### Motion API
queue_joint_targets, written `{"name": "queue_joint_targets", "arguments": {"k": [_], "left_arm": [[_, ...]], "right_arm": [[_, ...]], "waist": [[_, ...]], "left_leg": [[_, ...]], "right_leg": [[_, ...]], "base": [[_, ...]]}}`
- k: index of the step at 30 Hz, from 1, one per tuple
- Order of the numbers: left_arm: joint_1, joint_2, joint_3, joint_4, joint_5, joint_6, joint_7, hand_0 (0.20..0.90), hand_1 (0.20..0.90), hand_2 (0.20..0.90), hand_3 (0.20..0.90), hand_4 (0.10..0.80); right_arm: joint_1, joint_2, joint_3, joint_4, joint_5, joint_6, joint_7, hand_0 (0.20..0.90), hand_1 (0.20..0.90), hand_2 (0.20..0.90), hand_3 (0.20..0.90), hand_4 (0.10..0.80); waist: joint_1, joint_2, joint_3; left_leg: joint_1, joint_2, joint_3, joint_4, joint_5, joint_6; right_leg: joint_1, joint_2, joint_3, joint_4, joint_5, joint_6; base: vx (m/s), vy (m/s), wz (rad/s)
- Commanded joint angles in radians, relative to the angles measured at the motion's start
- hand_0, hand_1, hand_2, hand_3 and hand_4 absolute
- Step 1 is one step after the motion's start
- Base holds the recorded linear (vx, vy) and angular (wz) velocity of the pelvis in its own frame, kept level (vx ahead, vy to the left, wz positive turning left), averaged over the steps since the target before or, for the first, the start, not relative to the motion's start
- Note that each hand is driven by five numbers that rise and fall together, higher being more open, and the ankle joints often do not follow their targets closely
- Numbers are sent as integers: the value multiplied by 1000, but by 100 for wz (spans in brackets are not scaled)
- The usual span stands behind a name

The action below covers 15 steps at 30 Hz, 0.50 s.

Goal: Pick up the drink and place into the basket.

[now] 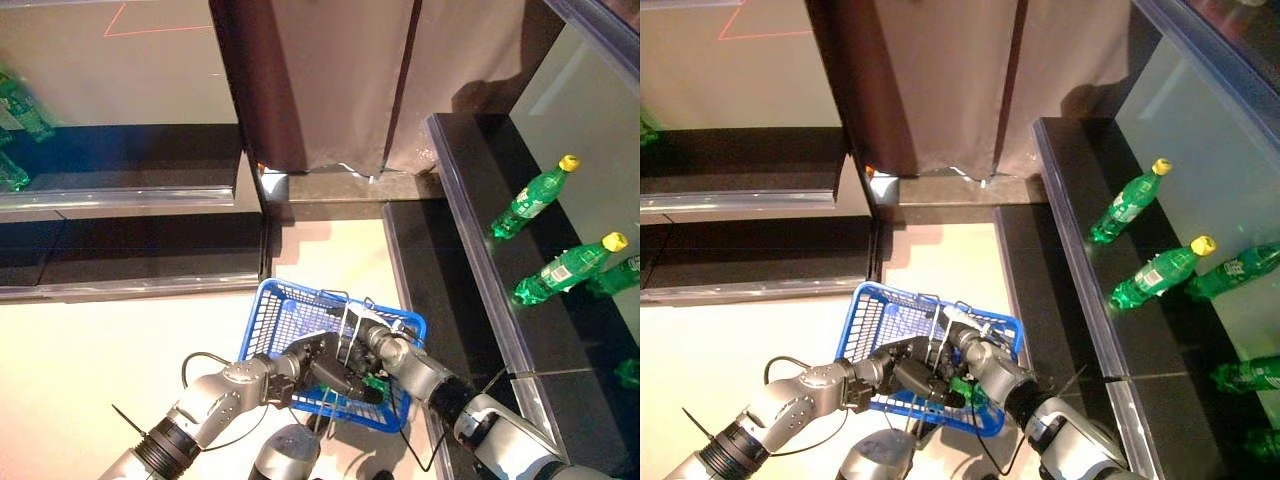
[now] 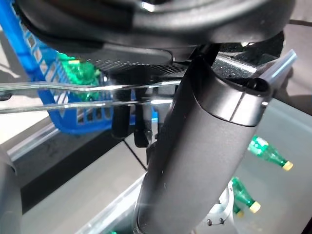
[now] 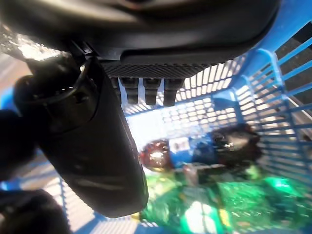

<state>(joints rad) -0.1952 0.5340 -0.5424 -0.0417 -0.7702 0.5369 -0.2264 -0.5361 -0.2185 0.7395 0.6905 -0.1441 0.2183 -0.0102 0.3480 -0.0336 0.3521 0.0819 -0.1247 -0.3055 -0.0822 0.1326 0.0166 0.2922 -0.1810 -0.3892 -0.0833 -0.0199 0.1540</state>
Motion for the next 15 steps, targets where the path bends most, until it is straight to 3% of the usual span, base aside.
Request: {"name": "queue_joint_targets", "arguments": {"k": [1, 7, 10, 15], "left_arm": [[-80, -263, 99, -234, -237, -274, -116, 300, 300, 300, 200, 100], [-58, -197, 194, -205, -265, -325, -48, 300, 300, 300, 200, 100], [-16, -165, 274, -162, -279, -372, 5, 300, 300, 300, 200, 100], [55, -150, 413, -11, -304, -469, 32, 300, 300, 300, 200, 100]], "right_arm": [[31, 1, 8, -45, 48, -89, -103, 900, 900, 900, 900, 800], [144, -62, -61, -209, 88, -116, -118, 900, 900, 900, 900, 800], [252, -118, -115, -308, 115, -179, -96, 900, 900, 900, 900, 800], [414, -180, -229, -443, 190, -261, 29, 900, 900, 900, 900, 800]], "waist": [[-14, -3, -322], [-54, 1, -315], [-94, 7, -311], [-163, 15, -302]], "left_leg": [[69, 11, 174, 21, -188, -1], [67, 19, 199, 16, -186, -1], [70, 26, 223, 12, -187, -2], [74, 37, 266, 12, -190, -6]], "right_leg": [[-121, 10, 81, 9, 75, 2], [-135, 14, 104, 4, 81, 6], [-146, 22, 136, -3, 82, 7], [-170, 39, 197, -4, 79, 2]], "base": [[-37, -32, -10], [-53, -30, -12], [-69, -43, -38], [-57, -43, -43]]}}
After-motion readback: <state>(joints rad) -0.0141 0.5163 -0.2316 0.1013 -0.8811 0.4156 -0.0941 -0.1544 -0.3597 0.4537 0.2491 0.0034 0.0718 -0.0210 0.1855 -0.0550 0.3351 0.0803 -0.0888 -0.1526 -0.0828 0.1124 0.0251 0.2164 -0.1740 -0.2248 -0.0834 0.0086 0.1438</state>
